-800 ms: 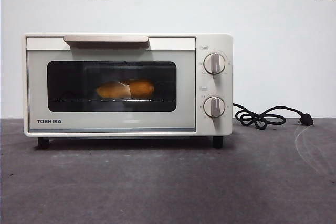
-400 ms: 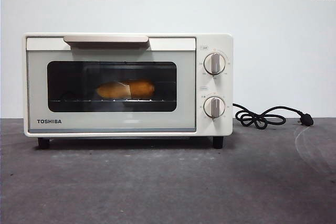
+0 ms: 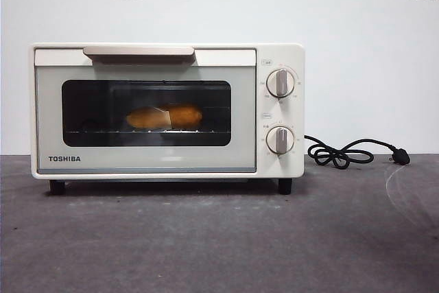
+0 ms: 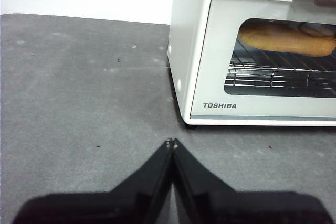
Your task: Take the corn from the table,put the corn in the oven
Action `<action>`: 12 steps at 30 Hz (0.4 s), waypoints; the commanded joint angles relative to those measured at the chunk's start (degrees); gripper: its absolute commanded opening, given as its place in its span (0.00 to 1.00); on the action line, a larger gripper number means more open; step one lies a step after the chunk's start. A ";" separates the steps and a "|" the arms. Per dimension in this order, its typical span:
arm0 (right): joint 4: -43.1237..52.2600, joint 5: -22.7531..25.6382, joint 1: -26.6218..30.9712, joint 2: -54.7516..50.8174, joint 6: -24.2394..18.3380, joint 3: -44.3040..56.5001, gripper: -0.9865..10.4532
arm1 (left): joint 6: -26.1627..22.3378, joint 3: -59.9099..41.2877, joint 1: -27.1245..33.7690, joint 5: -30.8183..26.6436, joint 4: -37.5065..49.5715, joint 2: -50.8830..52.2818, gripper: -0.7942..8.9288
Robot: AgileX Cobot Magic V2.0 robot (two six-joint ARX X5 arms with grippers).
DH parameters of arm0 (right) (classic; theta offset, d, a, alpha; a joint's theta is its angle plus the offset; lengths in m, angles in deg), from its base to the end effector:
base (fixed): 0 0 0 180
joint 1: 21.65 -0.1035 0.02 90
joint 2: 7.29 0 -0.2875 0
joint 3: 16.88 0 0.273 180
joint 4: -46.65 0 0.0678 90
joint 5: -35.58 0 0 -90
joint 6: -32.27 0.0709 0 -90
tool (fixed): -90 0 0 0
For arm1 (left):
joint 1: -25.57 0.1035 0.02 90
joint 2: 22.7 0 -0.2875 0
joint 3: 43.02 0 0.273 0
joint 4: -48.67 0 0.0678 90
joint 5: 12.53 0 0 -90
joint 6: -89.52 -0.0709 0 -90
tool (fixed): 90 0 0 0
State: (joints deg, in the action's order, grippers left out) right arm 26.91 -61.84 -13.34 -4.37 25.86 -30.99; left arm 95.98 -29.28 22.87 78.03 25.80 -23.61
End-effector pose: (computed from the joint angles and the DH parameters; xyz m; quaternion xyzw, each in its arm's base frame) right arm 0.1371 -0.0108 0.1506 -0.0456 0.0742 -0.0036 0.9962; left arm 0.1351 -0.0071 0.1445 -0.0545 0.0889 -0.0234 0.9943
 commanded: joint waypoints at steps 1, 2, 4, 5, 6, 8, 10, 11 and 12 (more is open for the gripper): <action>-3.39 0.79 0.04 -2.73 1.07 0.57 0.09 | -0.72 -0.46 -0.13 -0.15 0.63 -0.02 0.08; -3.32 1.53 0.04 -2.49 1.62 0.57 0.09 | -0.72 -0.46 -0.13 -0.15 0.63 -0.02 0.08; -3.37 1.46 0.04 -2.47 1.86 0.57 0.09 | -0.72 -0.46 -0.13 -0.15 0.68 -0.02 0.08; -3.39 1.51 0.04 -2.47 2.01 0.57 0.09 | -0.72 -0.46 -0.13 -0.17 0.63 -0.02 0.08; -3.37 1.51 0.04 -2.47 1.95 0.57 0.09 | -0.74 -0.46 -0.13 -0.20 0.66 -0.02 0.08; -3.39 1.49 0.04 -2.47 2.01 0.57 0.09 | -0.72 -0.46 -0.13 -0.15 0.66 -0.22 0.08; -3.39 1.79 0.04 -2.47 1.95 0.57 0.09 | -0.72 -0.46 -0.13 -0.17 0.63 -0.24 0.08; -3.39 2.03 0.04 -2.47 1.92 0.57 0.09 | -0.72 -0.46 -0.13 -0.17 0.63 -0.24 0.08; -3.34 2.40 0.04 -2.47 1.88 0.57 0.09 | -0.72 -0.46 -0.13 -0.17 0.63 -0.24 0.08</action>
State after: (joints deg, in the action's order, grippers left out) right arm 23.37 -59.81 -13.34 -6.71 27.15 -30.97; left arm 95.98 -29.28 22.87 78.03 25.82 -23.83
